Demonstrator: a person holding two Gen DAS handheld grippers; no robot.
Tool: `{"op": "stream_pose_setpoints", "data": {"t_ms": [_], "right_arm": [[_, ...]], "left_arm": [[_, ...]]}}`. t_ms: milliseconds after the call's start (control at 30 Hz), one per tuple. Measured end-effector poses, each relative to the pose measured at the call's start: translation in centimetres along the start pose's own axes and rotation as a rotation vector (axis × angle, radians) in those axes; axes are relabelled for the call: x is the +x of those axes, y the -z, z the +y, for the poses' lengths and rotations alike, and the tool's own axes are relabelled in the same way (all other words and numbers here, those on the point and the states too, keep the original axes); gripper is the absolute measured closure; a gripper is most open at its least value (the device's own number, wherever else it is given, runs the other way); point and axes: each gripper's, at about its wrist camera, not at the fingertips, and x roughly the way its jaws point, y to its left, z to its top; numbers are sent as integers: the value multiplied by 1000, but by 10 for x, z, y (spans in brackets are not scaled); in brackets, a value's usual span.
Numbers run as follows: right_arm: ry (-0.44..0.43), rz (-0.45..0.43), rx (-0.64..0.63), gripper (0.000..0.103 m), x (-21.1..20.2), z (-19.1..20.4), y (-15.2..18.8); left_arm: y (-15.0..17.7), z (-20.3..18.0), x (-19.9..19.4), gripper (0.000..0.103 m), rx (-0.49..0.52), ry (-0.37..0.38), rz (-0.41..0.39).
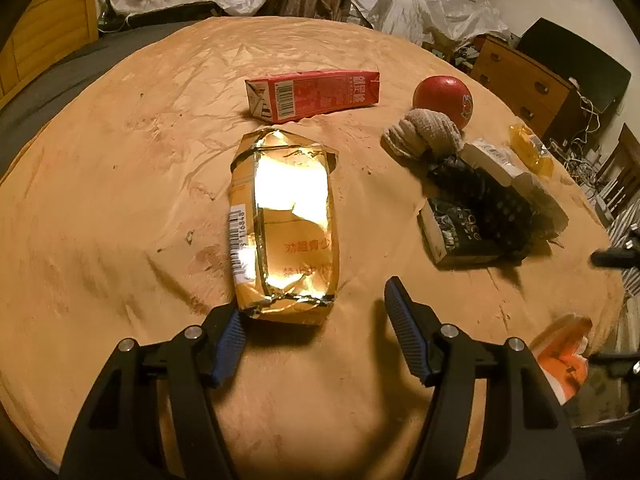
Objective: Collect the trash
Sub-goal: 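Grasp the orange-white paper cup with the right tool while the left tool releases the gold packet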
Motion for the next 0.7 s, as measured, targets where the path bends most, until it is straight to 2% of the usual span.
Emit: {"op": "stream_pose_setpoints", "data": {"t_ms": [200,267,300,400,567,633,667,700], "right_arm": [[-153,-59,92,21,-16,-25,10],[-201,-66,84,15,-18,-21,10],[-215,-54,62,11,-18,-18,11],[-193,-10,38,9,-8,-17,8],[-341,53,134,9,27,-39,-1],[-358,85,150,13,42,-41,-3],[-357,95,151,24,47,-41,-4],[-344,104,148,41,52,-39,-4]], "left_arm": [[4,6,-4,37,-11,43,3],[5,5,-5,31,-17,58,4],[5,4,-4,31,-14,59,4],[6,-5,-2,26,28,39,15],[1,-7,0,25,14,55,37],[-4,-5,2,25,-6,61,42],[-6,-5,4,25,-8,57,41],[-8,-5,6,25,-9,52,40]]}}
